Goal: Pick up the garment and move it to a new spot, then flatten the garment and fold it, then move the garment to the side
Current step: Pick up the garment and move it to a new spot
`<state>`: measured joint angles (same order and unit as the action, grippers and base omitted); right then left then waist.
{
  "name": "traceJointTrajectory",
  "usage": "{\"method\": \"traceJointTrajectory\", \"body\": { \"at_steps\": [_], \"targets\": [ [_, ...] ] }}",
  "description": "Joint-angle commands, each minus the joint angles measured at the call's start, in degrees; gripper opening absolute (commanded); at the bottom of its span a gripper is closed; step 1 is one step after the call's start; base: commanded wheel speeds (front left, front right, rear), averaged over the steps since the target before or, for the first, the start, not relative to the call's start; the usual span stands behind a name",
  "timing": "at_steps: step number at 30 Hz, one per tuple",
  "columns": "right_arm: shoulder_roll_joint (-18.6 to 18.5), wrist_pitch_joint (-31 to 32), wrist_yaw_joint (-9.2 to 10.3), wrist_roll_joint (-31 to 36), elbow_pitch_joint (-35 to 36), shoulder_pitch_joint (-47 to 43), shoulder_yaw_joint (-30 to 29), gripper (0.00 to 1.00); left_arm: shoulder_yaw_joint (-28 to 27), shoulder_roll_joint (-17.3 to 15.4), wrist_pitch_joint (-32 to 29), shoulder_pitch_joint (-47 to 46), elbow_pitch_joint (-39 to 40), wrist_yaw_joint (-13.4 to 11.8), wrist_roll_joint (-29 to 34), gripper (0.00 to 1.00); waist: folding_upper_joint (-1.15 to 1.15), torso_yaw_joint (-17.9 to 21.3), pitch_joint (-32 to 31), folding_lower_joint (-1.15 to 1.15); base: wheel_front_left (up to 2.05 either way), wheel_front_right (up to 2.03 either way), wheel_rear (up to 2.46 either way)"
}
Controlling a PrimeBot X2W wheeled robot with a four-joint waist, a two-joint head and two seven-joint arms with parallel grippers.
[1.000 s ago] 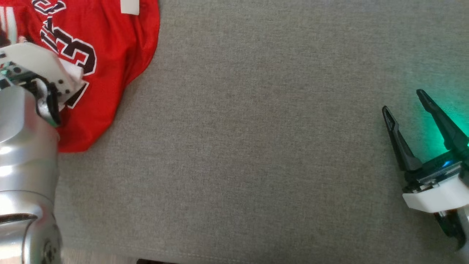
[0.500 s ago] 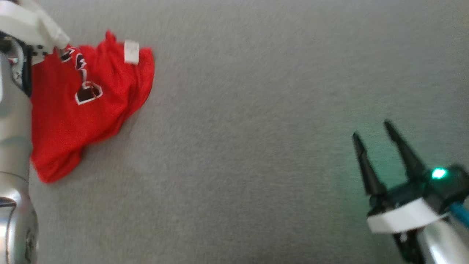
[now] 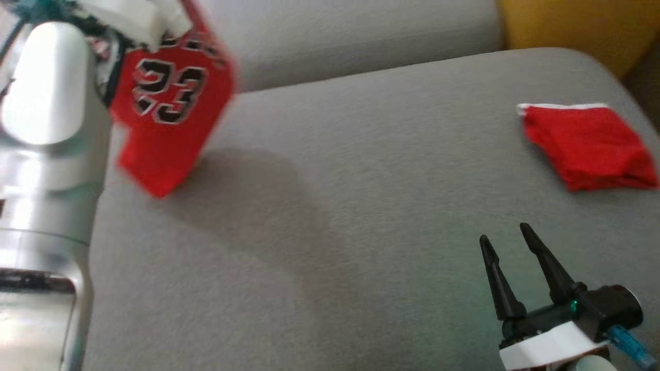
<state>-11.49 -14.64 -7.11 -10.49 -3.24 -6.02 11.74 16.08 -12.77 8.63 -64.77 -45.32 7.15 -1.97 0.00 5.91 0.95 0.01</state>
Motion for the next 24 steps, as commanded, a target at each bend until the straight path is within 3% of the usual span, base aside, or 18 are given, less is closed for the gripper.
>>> {"method": "traceJointTrajectory", "body": {
  "at_steps": [1, 6, 13, 19, 20, 21, 24],
  "targets": [
    [-0.25, -0.36, -0.37, 0.46, 1.8, 0.97, 0.81, 1.0, -0.31, -1.69, -0.24, -4.13, 2.71, 0.19, -0.54, 0.0, 0.0, 3.95, -2.91, -0.01, 0.0, 0.0, 0.0],
    [0.46, -0.36, -0.37, 0.52, 1.87, 0.72, 1.0, 1.0, 3.69, 0.93, -1.38, -0.26, 4.23, 0.3, -2.91, 0.0, 0.0, 6.86, -3.01, -0.01, 0.0, 0.0, 0.0],
    [1.48, -0.36, -0.37, 0.22, 1.38, 0.22, 1.59, 1.0, 12.24, 6.6, 1.63, 20.67, 6.21, 0.33, -9.45, 0.0, 0.0, 9.76, -0.36, -0.01, 0.0, 0.0, 0.0],
    [1.97, -0.36, -0.37, -0.06, 0.65, 0.45, 1.83, 1.0, 16.36, 8.75, 4.28, 34.26, 4.69, -0.62, -11.05, 0.0, 0.0, 10.3, 1.23, -0.01, 0.0, 0.0, 0.0],
    [2.01, -0.36, -0.37, -0.09, 0.53, 0.41, 1.67, 1.0, 17.11, 9.03, 4.73, 36.26, 4.66, -0.89, -11.22, 0.3, 0.0, 10.12, 1.32, -0.01, 0.0, 0.0, 0.0],
    [2.04, -0.36, -0.37, -0.11, 0.44, 0.31, 1.43, 1.0, 17.68, 9.25, 5.07, 38.01, 4.66, -1.31, -11.49, 0.98, 0.0, 9.86, 1.29, -0.01, 0.0, 0.0, 0.0],
    [1.89, -0.36, -0.37, -0.09, -0.32, -0.38, 0.8, 1.0, 18.3, 9.69, 5.93, 42.61, 6.16, -2.9, -13.39, 1.0, 0.0, 8.56, 0.35, -0.01, 0.0, 0.0, 0.0]
  ]
}}
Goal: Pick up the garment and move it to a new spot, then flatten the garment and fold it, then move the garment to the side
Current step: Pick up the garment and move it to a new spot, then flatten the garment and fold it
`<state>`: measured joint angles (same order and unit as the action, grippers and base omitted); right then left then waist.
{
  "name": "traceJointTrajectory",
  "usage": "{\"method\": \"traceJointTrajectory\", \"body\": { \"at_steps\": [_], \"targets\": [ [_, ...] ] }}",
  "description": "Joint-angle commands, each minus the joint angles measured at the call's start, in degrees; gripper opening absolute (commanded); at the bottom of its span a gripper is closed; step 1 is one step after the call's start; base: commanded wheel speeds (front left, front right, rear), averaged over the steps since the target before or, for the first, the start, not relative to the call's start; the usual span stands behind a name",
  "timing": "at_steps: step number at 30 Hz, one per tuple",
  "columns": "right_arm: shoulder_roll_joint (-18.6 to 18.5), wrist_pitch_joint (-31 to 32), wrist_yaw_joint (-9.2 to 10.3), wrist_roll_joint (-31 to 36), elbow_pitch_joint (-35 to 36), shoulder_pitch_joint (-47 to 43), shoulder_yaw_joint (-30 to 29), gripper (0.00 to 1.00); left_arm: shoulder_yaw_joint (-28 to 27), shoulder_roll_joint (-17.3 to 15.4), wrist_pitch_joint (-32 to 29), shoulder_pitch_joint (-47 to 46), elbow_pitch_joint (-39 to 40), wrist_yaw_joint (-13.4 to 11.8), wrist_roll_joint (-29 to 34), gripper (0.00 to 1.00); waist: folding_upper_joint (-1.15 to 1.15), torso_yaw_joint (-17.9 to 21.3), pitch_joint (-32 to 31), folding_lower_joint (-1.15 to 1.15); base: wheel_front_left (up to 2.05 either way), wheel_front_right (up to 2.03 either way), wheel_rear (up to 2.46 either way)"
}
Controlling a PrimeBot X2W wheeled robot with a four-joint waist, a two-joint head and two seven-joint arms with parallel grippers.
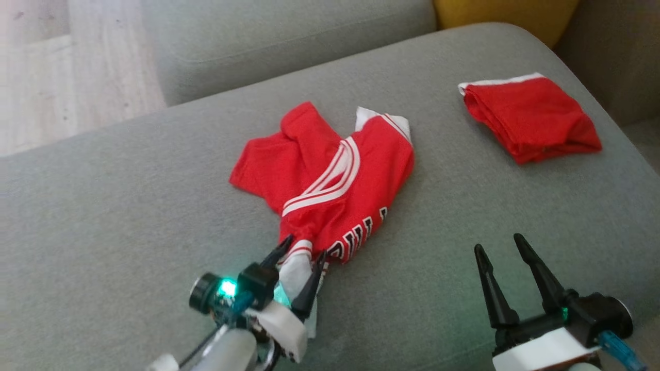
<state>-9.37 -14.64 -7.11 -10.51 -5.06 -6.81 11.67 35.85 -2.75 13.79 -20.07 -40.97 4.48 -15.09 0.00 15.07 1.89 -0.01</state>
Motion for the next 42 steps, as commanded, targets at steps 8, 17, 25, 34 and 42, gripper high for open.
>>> {"method": "traceJointTrajectory", "body": {
  "at_steps": [8, 17, 25, 34, 42],
  "targets": [
    [-0.04, -0.36, -0.37, 0.08, -0.21, -1.64, -1.1, 1.0, -4.55, -0.17, 1.18, 7.46, 17.25, -7.63, -0.57, 1.0, 0.0, -5.93, -4.28, 0.01, 0.0, 0.0, 0.0],
    [0.93, -0.36, -0.37, 0.68, -1.63, -3.04, -3.61, 1.0, -14.04, -1.74, 1.2, 18.67, 31.76, -13.8, 3.35, 1.0, 0.0, -9.84, -8.02, 0.01, 0.0, 0.0, 0.0],
    [1.69, -0.36, -0.37, 0.59, -1.82, -5.86, -4.13, 1.0, -19.26, -1.17, 1.2, 29.17, 39.08, -15.82, 6.58, 1.0, 0.0, -11.73, -10.2, 0.01, 0.0, 0.0, 0.0],
    [1.08, -0.36, -0.37, -0.47, -1.9, -6.38, -2.95, 1.0, -21.24, -0.49, 1.2, 34.02, 39.56, -15.2, 7.18, 1.0, 0.0, -13.15, -11.08, 0.01, 0.0, 0.0, 0.0],
    [0.79, -0.36, -0.37, -0.43, -1.83, -6.36, -2.81, 1.0, -21.68, -0.26, 1.2, 34.43, 39.34, -14.74, 7.49, 1.0, 0.0, -13.8, -10.88, 0.01, 0.0, 0.0, 0.0]
  ]
}}
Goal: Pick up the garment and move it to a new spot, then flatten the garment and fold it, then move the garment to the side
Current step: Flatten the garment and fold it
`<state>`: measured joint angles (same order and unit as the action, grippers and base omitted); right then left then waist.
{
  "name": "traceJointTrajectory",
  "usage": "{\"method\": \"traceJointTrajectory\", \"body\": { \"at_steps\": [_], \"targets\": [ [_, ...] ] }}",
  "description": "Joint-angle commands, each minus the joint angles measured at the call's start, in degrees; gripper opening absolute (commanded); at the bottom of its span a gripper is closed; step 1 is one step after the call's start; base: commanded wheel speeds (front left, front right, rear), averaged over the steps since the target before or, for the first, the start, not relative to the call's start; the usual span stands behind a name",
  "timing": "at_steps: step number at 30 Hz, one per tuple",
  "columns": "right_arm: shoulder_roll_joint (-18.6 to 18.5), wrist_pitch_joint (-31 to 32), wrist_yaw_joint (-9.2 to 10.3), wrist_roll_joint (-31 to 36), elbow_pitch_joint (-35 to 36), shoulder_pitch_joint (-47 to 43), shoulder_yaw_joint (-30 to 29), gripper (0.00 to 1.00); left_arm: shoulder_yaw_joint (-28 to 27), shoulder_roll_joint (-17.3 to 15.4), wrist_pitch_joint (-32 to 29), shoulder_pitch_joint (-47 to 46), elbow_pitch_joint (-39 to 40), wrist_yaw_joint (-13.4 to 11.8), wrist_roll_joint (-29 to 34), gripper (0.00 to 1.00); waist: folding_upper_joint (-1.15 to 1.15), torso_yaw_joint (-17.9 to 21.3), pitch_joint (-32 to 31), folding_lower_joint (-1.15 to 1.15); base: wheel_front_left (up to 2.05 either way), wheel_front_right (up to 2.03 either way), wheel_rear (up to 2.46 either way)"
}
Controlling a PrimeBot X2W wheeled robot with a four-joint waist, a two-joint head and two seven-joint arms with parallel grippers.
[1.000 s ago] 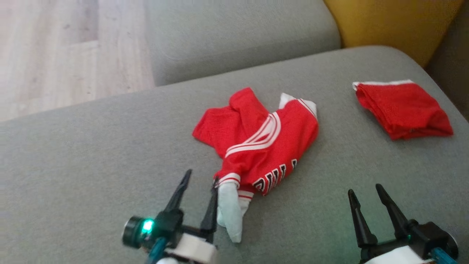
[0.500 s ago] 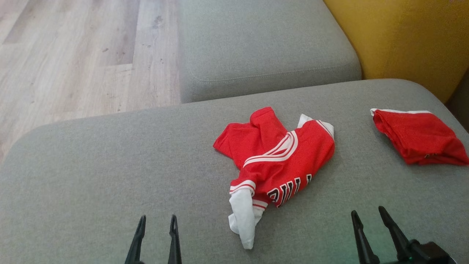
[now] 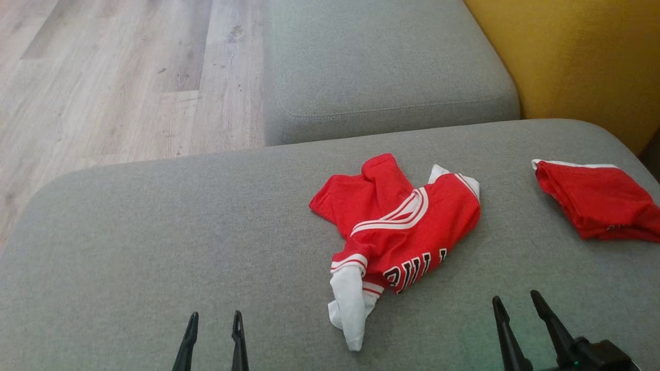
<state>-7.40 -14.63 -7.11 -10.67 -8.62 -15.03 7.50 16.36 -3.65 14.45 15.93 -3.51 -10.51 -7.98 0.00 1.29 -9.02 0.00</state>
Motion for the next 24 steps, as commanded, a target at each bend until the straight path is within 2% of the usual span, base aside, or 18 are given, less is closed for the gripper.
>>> {"method": "traceJointTrajectory", "body": {
  "at_steps": [1, 10, 15, 20, 24],
  "targets": [
    [-1.19, -0.37, -0.37, -0.26, 1.75, 1.86, 1.38, 1.0, -2.17, 0.66, 0.54, -1.53, 1.85, 0.26, 0.43, 1.0, 0.0, -0.07, 0.07, 0.0, 0.0, 0.0, 0.0],
    [-1.38, -0.37, -0.37, -0.21, 1.87, 1.86, 1.46, 1.0, -1.73, 0.75, 0.54, -1.71, 1.6, 0.18, 0.2, 1.0, 0.0, -0.59, 0.51, 0.0, 0.0, 0.0, 0.0],
    [-1.53, -0.37, -0.37, -0.16, 1.89, 2.26, 1.65, 1.0, -1.01, 0.76, 0.54, -2.27, 1.36, 0.28, -1.93, 1.0, 0.0, -0.58, 0.92, 0.0, 0.0, 0.0, 0.0],
    [-1.81, -0.37, -0.37, -0.11, 2.06, 2.9, 2.27, 1.0, 0.29, 0.77, 0.54, -5.45, -0.13, 1.88, -1.78, 1.0, 0.0, -0.01, 2.25, 0.0, 0.0, 0.0, 0.0],
    [-2.37, -0.37, -0.37, -0.1, 2.21, 3.77, 3.04, 1.0, 2.8, 0.77, 0.54, -11.7, -4.16, 3.99, -2.08, 1.0, 0.0, 0.99, 4.24, 0.0, 0.0, 0.0, 0.0]
  ]
}}
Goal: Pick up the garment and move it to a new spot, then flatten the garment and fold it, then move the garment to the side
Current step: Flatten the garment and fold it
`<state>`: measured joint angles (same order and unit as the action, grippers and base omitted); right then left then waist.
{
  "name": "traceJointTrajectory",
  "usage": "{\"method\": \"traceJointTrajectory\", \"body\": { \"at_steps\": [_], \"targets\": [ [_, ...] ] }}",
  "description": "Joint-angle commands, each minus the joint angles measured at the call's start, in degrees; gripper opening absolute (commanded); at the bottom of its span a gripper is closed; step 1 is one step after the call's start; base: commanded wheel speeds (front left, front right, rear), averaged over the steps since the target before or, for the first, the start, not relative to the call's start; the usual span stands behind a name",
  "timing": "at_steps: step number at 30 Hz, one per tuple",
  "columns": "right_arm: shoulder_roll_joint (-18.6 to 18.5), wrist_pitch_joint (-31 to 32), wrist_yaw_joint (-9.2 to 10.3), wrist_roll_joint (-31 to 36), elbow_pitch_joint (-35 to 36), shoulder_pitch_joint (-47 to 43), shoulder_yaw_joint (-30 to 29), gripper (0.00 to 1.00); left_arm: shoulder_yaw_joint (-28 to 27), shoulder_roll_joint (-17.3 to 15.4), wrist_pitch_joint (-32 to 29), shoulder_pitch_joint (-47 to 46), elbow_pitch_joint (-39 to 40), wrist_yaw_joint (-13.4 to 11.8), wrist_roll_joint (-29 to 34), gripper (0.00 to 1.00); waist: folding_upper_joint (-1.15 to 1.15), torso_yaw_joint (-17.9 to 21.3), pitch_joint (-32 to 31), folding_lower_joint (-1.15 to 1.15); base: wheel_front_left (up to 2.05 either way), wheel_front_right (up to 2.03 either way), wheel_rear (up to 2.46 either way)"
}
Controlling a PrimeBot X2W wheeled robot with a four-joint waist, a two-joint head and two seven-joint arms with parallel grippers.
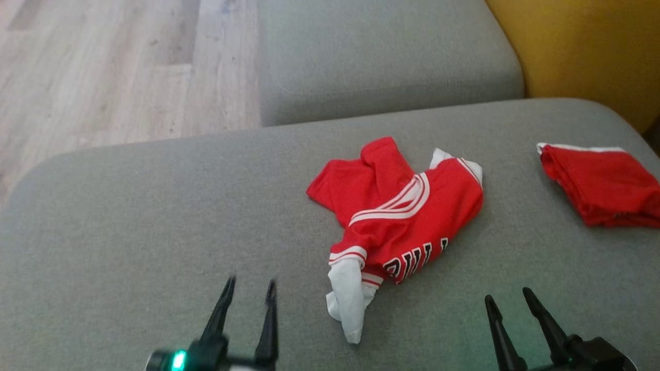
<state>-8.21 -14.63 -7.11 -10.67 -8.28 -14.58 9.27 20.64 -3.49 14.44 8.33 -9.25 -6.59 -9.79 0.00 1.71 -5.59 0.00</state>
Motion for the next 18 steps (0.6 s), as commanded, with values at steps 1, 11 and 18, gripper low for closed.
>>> {"method": "traceJointTrajectory", "body": {
  "at_steps": [1, 11, 18],
  "targets": [
    [-1.74, -0.37, -0.37, -0.1, 1.89, 3.62, 1.49, 1.0, -0.66, 0.6, 0.41, -6.38, 0.12, 0.51, -0.55, 1.0, 0.0, 0.86, 1.4, 0.0, 0.0, 0.0, 0.0],
    [-3.9, -0.37, -0.37, -0.66, 2.17, 7.58, 4.22, 1.0, 12.72, 0.61, -15.27, -31.14, -13.56, 3.44, -9.56, 1.0, 0.0, 5.19, 8.51, 0.0, 0.0, 0.0, 0.0],
    [-4.27, -0.37, -0.37, -1.27, 1.87, 10.16, 5.25, 1.0, 18.77, 0.61, -19.54, -37.11, -19.89, 2.95, -16.45, 1.0, 0.0, 7.56, 11.39, 0.0, 0.0, 0.0, 0.0]
  ]
}}
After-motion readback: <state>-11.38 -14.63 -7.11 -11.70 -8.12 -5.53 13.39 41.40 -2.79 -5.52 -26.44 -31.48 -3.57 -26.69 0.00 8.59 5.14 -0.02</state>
